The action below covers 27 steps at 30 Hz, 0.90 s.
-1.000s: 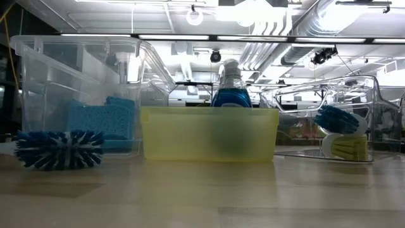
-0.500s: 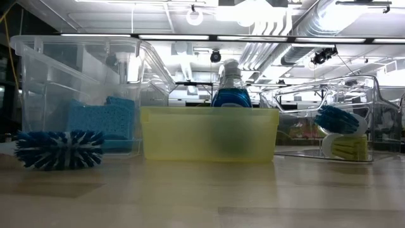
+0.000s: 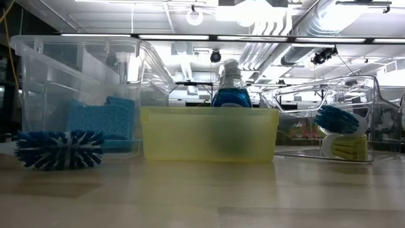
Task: Pick & Place Kitchen Sink Supplies
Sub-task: Put the dishwashing liquid bottle into the yellow bin
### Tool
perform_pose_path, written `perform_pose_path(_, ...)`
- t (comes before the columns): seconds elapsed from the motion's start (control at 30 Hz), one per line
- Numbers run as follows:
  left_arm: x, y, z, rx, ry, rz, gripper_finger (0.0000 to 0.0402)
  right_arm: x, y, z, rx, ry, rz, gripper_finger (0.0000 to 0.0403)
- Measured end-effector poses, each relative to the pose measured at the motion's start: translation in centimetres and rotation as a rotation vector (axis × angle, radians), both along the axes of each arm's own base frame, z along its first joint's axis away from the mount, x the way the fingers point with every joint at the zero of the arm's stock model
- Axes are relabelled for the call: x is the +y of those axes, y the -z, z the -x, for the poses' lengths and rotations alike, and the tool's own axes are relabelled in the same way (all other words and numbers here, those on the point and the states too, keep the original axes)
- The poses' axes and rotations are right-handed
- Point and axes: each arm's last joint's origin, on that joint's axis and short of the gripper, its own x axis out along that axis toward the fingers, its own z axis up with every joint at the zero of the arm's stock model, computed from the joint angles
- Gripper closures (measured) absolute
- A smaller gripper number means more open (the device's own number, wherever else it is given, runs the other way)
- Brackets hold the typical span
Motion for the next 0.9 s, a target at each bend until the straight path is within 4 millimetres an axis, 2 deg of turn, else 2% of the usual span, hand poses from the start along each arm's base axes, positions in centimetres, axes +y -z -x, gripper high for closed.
perform_pose_path(0.3, -0.5, -1.1, -0.7, -0.135, 0.045, 0.070, 0.0238, -1.4, -1.9, 4.4, -0.114, 0.074, -0.016, 0.0171)
perform_pose_path(0.57, -1.0, -5.1, -1.7, -0.323, 0.100, 0.068, 0.0238, -2.2, -2.6, 6.9, -0.180, 0.119, 0.004, 0.0171)
perform_pose_path(0.77, -1.3, -8.6, -2.3, -0.484, 0.156, 0.058, 0.0238, -2.3, -2.7, 7.4, -0.194, 0.111, 0.016, 0.0171)
perform_pose_path(0.9, -0.7, -10.7, -3.1, -0.591, 0.164, 0.027, 0.0238, -2.3, -2.7, 7.4, -0.196, 0.100, 0.029, 0.0171)
